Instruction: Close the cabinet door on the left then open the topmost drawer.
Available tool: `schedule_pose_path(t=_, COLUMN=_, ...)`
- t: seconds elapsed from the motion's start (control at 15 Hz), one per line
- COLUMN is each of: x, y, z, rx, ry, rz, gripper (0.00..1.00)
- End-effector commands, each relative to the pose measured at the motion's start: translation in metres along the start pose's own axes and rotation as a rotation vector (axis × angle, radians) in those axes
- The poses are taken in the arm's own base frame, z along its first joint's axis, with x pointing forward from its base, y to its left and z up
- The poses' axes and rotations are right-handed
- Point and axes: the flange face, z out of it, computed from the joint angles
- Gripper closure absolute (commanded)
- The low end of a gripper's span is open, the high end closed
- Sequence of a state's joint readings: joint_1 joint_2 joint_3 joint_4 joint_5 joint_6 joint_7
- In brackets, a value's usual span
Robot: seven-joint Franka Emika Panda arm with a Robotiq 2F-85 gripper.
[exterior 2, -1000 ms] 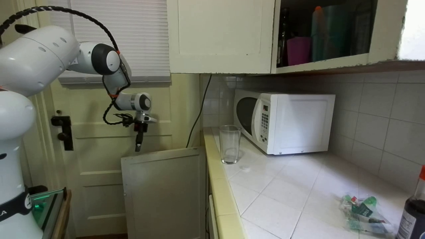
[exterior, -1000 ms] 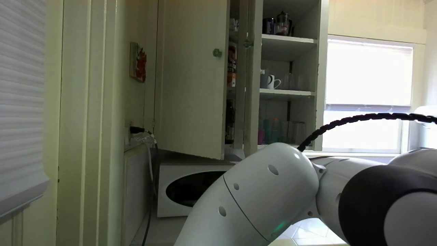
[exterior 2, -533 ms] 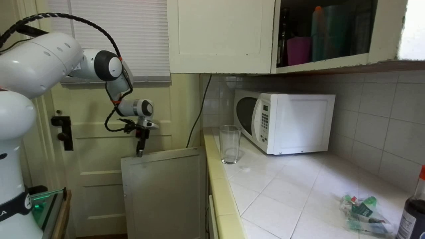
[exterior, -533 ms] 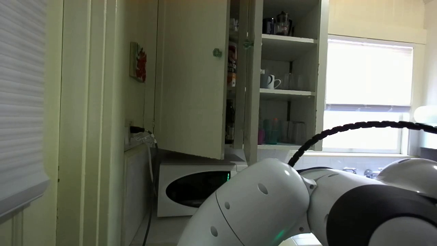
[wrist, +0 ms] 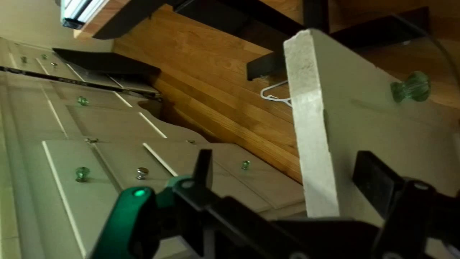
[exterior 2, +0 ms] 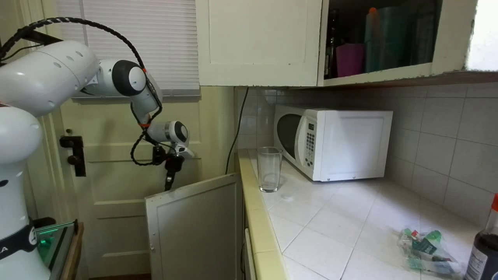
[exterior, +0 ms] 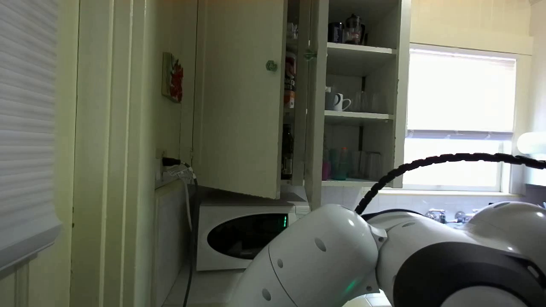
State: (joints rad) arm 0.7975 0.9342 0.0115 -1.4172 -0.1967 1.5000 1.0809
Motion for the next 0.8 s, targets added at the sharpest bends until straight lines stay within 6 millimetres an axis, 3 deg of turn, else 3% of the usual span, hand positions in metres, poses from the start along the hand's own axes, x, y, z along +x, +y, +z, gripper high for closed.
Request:
schedule_pose_path(t=0.0, x=0.025, y=0.007, z=0.036, rx=-0.130, ry=-0.042, rz=0.150, gripper=0.00)
schedule_pose_path(t=0.27, x=0.046, y=0.024, z=0.055, rx=-0.158, ry=-0.109, rz=0.371, gripper=0.00)
schedule_pose_path(t=0.73, x=0.083, y=0.055, z=0.065, rx=-0.169, ry=-0.036, rz=0.762, gripper=0.00)
